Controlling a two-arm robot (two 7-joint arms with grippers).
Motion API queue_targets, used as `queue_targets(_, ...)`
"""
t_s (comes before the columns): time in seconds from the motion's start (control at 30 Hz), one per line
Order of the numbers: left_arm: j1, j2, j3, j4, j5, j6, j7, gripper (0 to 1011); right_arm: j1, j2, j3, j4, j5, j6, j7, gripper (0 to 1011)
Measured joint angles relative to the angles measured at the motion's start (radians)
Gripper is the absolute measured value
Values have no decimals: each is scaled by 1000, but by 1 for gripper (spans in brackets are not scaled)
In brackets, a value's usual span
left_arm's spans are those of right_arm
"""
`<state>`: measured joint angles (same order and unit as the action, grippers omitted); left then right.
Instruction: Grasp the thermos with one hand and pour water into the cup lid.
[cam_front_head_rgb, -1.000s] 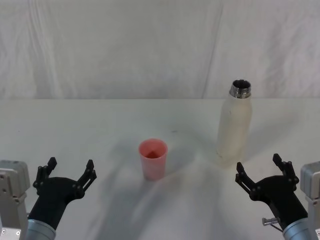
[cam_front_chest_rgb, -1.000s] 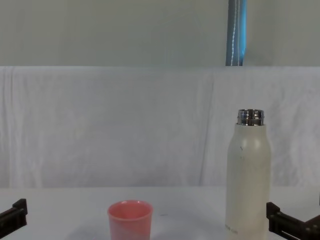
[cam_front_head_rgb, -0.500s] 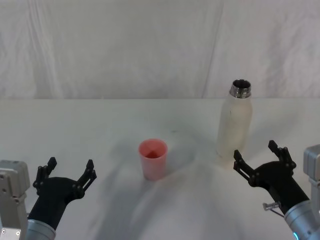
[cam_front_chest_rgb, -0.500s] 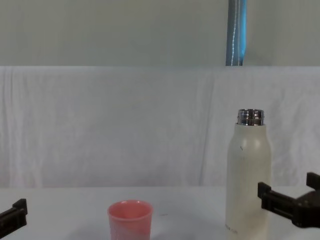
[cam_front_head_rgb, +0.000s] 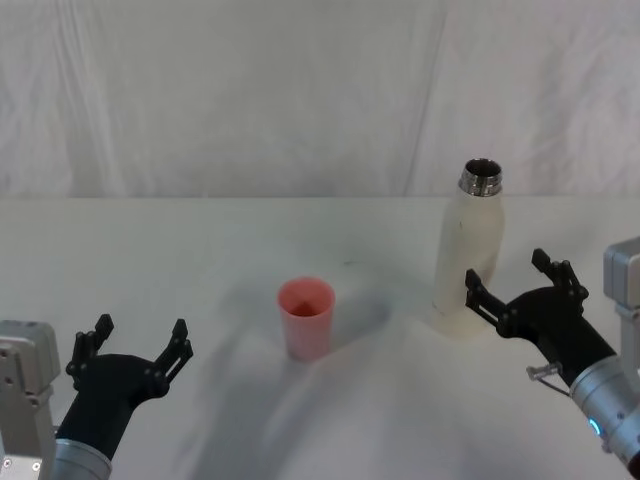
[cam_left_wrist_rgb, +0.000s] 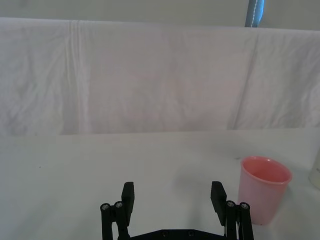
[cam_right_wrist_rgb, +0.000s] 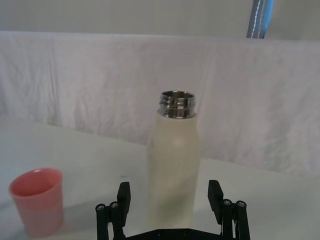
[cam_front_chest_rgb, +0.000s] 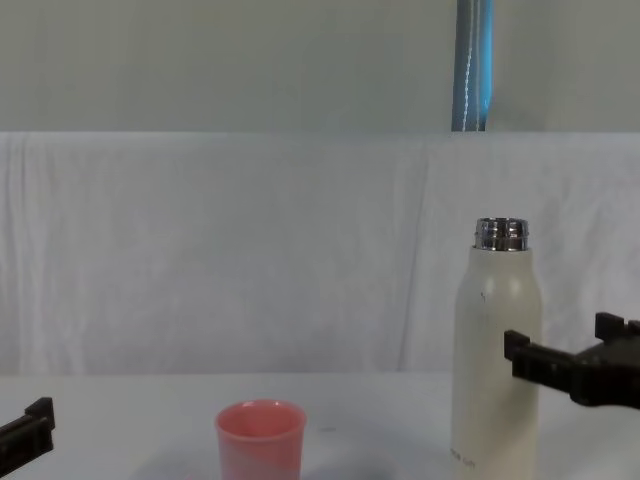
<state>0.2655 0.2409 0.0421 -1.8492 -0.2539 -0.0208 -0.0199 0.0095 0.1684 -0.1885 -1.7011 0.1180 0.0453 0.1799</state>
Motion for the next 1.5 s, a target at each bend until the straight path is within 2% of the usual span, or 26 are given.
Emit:
queue_targets(0.3,0,0,0,0,0,0,0,1001,62,-17,14,29,23,38,-6,1001)
queue_targets(0.63,0,0,0,0,0,0,0,1001,121,-21,6,56,46,61,5,1001)
queue_targets(1.07,0,0,0,0,0,0,0,1001,166,-13,-6,90,63,74,15,1001)
queue_targets(1.5,0,0,0,0,0,0,0,1001,196,-24,-24,132,67,72,10,1001)
